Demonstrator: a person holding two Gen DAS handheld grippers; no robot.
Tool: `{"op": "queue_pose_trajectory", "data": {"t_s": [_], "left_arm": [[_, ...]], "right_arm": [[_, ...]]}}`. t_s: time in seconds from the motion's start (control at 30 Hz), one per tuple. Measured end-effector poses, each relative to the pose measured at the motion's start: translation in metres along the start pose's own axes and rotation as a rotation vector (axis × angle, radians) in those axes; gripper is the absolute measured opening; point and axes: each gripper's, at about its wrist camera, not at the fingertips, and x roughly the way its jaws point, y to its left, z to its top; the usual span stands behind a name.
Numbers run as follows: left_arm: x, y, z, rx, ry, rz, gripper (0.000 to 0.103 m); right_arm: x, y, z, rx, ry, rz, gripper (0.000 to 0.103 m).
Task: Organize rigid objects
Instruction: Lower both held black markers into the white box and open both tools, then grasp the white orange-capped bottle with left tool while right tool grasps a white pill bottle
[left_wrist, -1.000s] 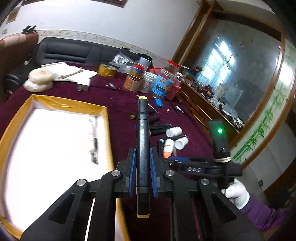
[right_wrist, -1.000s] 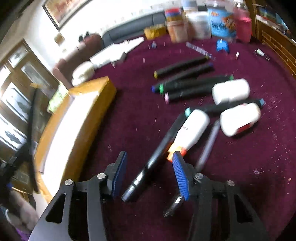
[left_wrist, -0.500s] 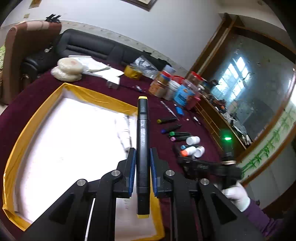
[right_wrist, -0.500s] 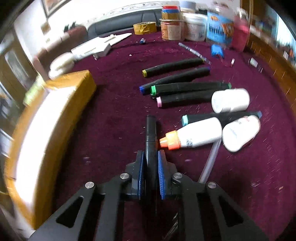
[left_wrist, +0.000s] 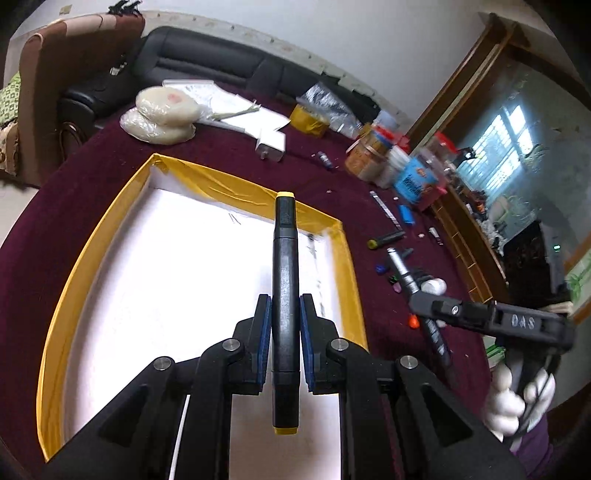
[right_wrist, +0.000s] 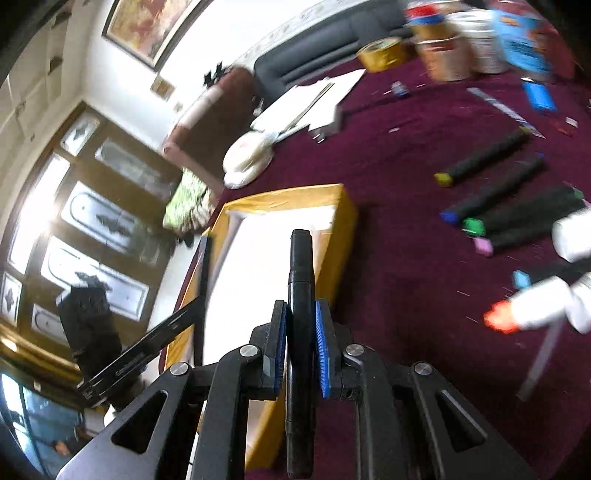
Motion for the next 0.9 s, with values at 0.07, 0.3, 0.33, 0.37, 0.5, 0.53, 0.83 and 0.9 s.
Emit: {"op": "queue_pose_trajectory", "data": {"t_s": [0.07,0.3,0.33,0.37,0.5,0.53,0.83,0.9], "left_arm": [[0.017,0.006,0.013,-0.007,0.03,0.014,0.012],[0.059,0.031,0.03,-0.073,0.085,0.039,0.012],[0.063,0.035,0.029,-0.087,0.095,0.031,0.012],[0.066,0.039,0.028,-0.104,0.106,0.026,0.012],[0.069,0.044,0.025,-0.137,0.125,0.012,0.016],[0.067,0.043,0.025,-0.139,0.12,0.01,0.018],[0.02,0.022,0.021,-0.126,0.009,0.003,0.053],[0.005,0.006,0.016,-0.105,-0.027,-0.023,0.058]], "right_arm": [[0.025,0.015,0.01,-0.018,0.031,-0.025,0.013],[0.1,0.045,0.037,-0.058,0.099,-0.139,0.013],[0.109,0.047,0.04,-0.056,0.104,-0.157,0.013],[0.112,0.046,0.042,-0.051,0.108,-0.162,0.013],[0.126,0.048,0.047,-0.065,0.109,-0.2,0.014],[0.128,0.049,0.046,-0.076,0.099,-0.219,0.014],[0.058,0.042,0.043,-0.15,-0.039,-0.199,0.022],[0.026,0.032,0.041,-0.145,-0.13,-0.215,0.029]]}}
